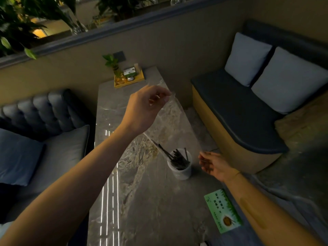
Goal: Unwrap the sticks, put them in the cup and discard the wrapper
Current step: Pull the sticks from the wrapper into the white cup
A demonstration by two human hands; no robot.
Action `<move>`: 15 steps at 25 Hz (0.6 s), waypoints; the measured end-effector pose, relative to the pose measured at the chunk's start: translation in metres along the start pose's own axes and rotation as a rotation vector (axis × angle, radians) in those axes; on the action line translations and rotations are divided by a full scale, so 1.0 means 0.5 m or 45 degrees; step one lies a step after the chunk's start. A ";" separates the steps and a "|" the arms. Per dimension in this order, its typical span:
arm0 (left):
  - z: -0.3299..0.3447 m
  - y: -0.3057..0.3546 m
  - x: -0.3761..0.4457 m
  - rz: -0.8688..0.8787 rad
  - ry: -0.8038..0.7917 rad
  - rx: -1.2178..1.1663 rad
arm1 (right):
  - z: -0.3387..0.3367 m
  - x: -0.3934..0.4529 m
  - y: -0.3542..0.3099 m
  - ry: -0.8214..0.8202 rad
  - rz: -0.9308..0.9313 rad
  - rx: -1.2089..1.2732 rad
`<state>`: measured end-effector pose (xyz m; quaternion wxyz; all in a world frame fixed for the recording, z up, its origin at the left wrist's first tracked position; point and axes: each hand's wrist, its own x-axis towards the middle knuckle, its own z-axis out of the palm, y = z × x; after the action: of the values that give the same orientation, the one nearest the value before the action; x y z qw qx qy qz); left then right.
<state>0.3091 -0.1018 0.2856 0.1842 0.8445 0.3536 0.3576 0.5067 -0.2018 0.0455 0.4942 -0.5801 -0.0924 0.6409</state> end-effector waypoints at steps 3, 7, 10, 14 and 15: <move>0.001 0.010 0.009 0.054 -0.005 -0.004 | 0.004 0.004 0.004 0.000 0.000 0.036; -0.012 0.015 0.022 0.093 0.035 0.002 | 0.020 0.008 -0.008 -0.036 -0.006 0.045; -0.030 0.012 0.024 0.121 0.067 -0.012 | 0.039 0.011 -0.015 -0.065 -0.023 0.044; -0.055 -0.002 0.019 0.077 0.111 -0.031 | 0.061 0.011 -0.019 -0.099 -0.048 0.015; -0.062 -0.008 0.017 0.064 0.122 -0.035 | 0.067 0.009 -0.020 -0.108 -0.053 0.005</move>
<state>0.2886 -0.0913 0.3086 0.1697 0.8323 0.3358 0.4070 0.4849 -0.1782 0.0597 0.5041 -0.5494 -0.1241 0.6547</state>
